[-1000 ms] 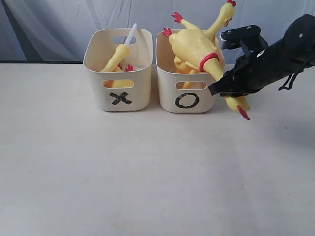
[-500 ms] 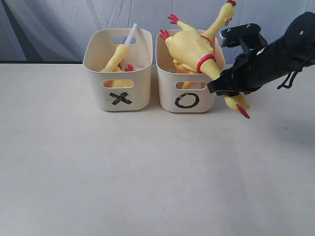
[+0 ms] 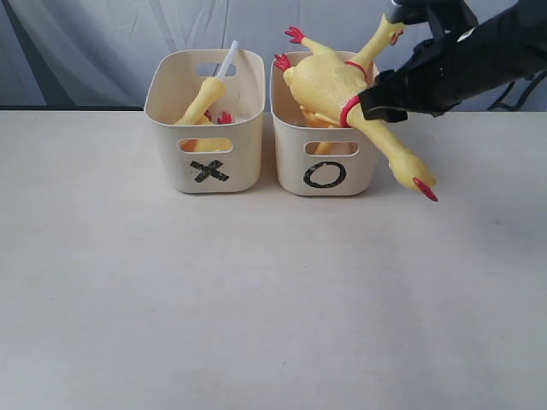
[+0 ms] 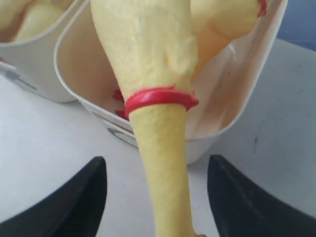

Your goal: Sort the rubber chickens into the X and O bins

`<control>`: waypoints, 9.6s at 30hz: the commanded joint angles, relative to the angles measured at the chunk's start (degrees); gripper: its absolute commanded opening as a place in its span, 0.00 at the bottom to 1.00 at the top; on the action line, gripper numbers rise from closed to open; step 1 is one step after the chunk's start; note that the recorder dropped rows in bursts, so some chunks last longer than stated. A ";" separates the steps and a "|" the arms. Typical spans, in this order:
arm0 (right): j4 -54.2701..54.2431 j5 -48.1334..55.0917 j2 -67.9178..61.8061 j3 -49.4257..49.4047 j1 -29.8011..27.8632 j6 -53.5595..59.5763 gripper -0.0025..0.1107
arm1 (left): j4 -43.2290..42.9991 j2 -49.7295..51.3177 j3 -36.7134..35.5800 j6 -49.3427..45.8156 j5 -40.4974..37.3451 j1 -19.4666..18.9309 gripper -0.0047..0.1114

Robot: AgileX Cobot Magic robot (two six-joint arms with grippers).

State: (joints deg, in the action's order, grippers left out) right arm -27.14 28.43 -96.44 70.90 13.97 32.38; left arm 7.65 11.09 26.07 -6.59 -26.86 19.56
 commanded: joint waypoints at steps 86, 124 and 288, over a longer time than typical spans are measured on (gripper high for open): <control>-19.03 -24.06 -22.96 10.06 10.76 21.99 0.02 | -0.16 -0.46 -0.37 0.10 -0.05 0.00 0.04; -21.11 -13.68 -15.28 10.06 10.86 21.74 0.02 | -0.16 -0.46 -0.37 0.10 -0.05 0.00 0.04; -30.10 -13.56 84.24 -48.37 -3.95 21.55 0.02 | -6.48 -0.46 -0.37 -0.03 -7.05 -3.16 0.04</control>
State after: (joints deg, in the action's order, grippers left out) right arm -57.36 14.93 -13.97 22.73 11.48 53.83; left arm 1.24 11.09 26.07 -6.69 -34.13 18.52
